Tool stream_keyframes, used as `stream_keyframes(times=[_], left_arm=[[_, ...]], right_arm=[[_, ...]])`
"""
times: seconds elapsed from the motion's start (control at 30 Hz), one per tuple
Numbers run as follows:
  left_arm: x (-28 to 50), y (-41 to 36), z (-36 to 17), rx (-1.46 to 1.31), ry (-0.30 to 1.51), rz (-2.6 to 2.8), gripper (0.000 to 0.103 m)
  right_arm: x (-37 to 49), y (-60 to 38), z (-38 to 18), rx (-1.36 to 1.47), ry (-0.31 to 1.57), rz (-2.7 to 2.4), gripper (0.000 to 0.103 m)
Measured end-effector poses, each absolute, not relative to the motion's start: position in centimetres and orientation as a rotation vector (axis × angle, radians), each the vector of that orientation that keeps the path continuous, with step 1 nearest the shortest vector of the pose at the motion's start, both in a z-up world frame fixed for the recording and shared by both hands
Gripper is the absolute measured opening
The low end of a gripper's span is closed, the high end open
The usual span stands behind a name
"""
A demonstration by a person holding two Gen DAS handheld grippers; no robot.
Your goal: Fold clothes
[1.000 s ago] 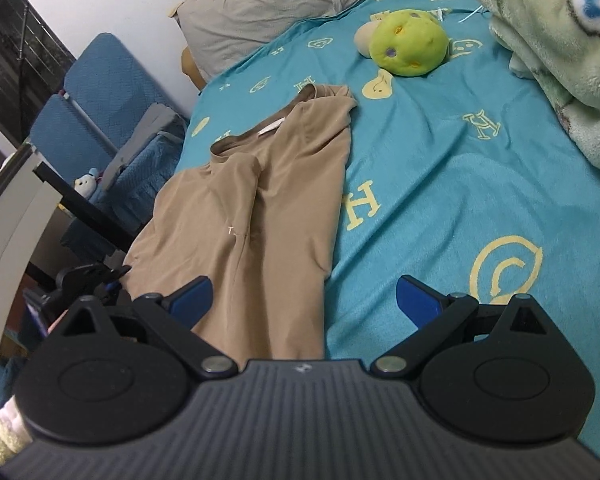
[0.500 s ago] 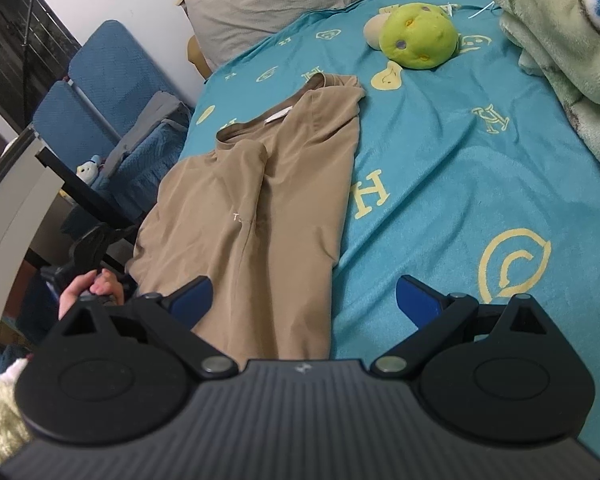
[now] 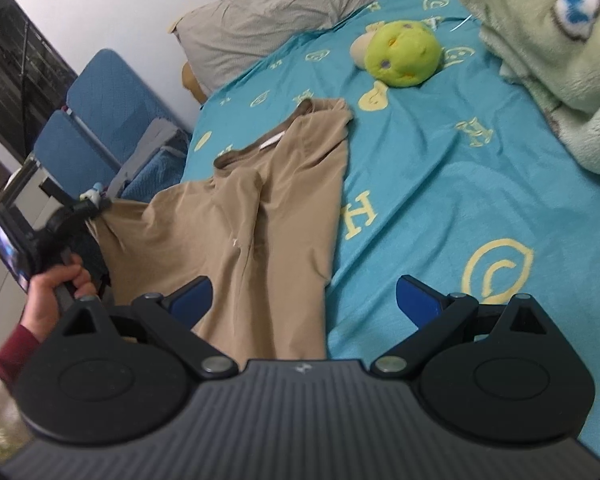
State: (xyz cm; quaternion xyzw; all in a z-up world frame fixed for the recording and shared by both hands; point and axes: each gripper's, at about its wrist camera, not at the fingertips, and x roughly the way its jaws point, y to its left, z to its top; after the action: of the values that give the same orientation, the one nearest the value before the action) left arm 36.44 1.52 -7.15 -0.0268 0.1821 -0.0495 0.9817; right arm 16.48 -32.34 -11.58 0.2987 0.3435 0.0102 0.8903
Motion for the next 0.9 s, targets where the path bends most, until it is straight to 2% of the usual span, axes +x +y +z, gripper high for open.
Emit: stream_keyframes(times=[0.13, 0.3, 0.37, 0.4, 0.43, 0.5, 0.6, 0.7, 0.9], left_arm=[[35.1, -7.4, -6.4, 0.119, 0.342, -0.280, 0.005], [35.7, -15.9, -10.1, 0.203, 0.434, -0.384, 0.006], [36.6, -17.2, -12.1, 0.194, 0.494, -0.383, 0.014], [36.5, -17.1, -12.9, 0.179, 0.524, -0.375, 0.022], [36.4, -17.1, -13.7, 0.163, 0.554, -0.366, 0.037], [35.5, -16.3, -14.3, 0.121, 0.600, -0.353, 0.047], [33.2, -12.8, -13.8, 0.054, 0.677, -0.371, 0.066], [28.5, -9.0, -12.2, 0.030, 0.715, -0.368, 0.080], [19.6, -1.6, -13.2, -0.144, 0.966, -0.284, 0.077]], right_arm=[[15.9, -33.5, -11.1, 0.629, 0.674, -0.013, 0.100], [15.8, -34.7, -11.2, 0.643, 0.646, -0.046, 0.100], [15.9, -34.9, -11.3, 0.645, 0.640, -0.042, 0.100], [15.9, -35.0, -11.4, 0.645, 0.636, -0.040, 0.100], [15.9, -35.1, -11.3, 0.644, 0.631, -0.038, 0.100], [15.9, -35.0, -11.2, 0.642, 0.618, -0.020, 0.100], [15.9, -34.7, -10.9, 0.643, 0.603, 0.014, 0.100], [15.5, -34.3, -10.4, 0.630, 0.587, 0.036, 0.100], [13.7, -34.4, -9.2, 0.638, 0.566, 0.053, 0.100]])
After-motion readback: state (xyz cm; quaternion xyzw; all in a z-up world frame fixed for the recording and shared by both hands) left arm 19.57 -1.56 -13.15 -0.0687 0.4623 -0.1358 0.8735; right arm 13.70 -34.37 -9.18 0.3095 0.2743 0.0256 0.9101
